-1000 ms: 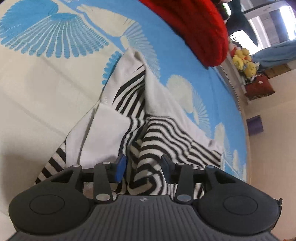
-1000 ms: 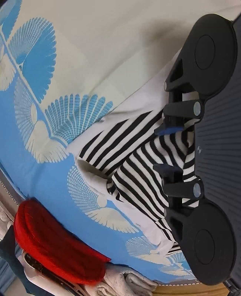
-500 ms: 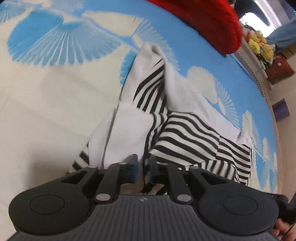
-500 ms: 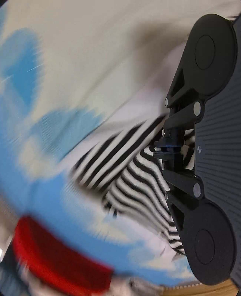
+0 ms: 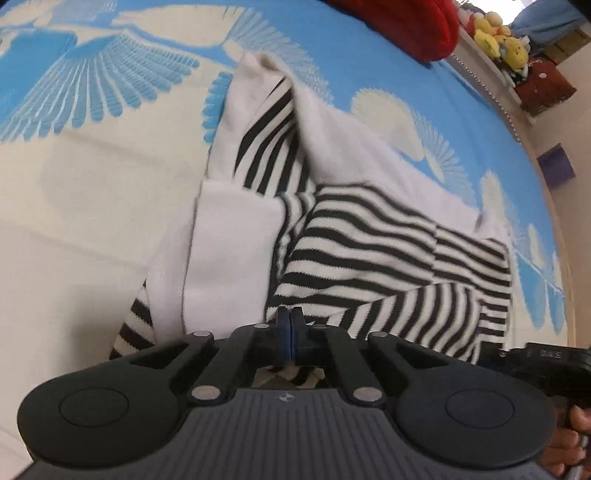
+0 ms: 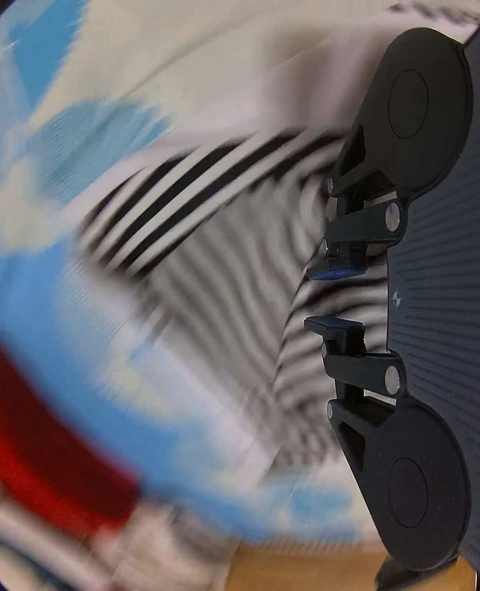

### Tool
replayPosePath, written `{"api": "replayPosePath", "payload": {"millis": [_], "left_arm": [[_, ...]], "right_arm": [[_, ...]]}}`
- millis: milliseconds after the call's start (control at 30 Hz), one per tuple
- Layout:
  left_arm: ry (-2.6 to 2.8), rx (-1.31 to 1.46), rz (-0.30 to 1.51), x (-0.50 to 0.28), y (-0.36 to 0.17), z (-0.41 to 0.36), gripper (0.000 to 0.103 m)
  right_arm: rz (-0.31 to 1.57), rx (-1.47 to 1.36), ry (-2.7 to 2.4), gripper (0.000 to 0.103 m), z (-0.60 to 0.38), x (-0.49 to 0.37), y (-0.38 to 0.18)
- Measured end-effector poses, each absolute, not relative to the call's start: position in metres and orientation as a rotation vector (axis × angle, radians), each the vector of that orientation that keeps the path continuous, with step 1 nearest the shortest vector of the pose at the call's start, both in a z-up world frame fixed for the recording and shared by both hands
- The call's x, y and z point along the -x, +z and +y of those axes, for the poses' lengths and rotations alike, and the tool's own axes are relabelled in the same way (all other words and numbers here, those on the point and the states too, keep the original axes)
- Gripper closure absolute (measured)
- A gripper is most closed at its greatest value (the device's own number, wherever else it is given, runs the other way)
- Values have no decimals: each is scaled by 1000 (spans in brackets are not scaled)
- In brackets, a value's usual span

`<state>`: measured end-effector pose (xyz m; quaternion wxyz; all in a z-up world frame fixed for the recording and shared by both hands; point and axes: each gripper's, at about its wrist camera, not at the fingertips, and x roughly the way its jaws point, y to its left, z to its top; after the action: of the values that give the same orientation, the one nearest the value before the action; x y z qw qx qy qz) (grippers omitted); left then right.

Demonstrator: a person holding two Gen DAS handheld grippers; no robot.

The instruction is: Fold small clothes

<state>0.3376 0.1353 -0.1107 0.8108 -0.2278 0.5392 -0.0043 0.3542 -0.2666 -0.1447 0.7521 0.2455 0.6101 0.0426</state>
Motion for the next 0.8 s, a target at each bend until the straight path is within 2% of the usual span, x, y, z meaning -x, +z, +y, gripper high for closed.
{"api": "replayPosePath", "payload": {"millis": [67,133,200,233,267,333,400,567,667,733,800], "left_arm": [[-57,479,1091,-337,-96,130,96],[-155,497,1056,-337,-90,127,89],[-178,447,1108,-341,-100,125,81],[-152,393,1175,-342,-112,125,83],[-146,386,1197,-339,-120,128,92],[-132,435,1195,-336,-111,138,92],[-146,422,1118,-328,-82,140,89],[-158,395,949,-285,-12,143,86],[-139,347,911,-249,21,145,86],[-129,318,902,-217,35,148,77],[-127,313,901,-180,41,147,63]], "right_arm": [[1326,-581,90,85,-275,-360,-142],[1238,-565,123,83,-279,-361,-126],[1210,-523,160,83,-278,-362,-118],[1231,-515,163,83,-278,-363,-122],[1271,-507,144,83,-280,-363,-130],[1330,-505,101,84,-280,-362,-145],[1316,-497,83,85,-282,-357,-139],[1016,-403,76,82,-282,-317,-47],[869,-416,94,75,-294,-279,6],[800,-386,135,68,-303,-243,32],[740,-331,147,57,-312,-202,47]]}}
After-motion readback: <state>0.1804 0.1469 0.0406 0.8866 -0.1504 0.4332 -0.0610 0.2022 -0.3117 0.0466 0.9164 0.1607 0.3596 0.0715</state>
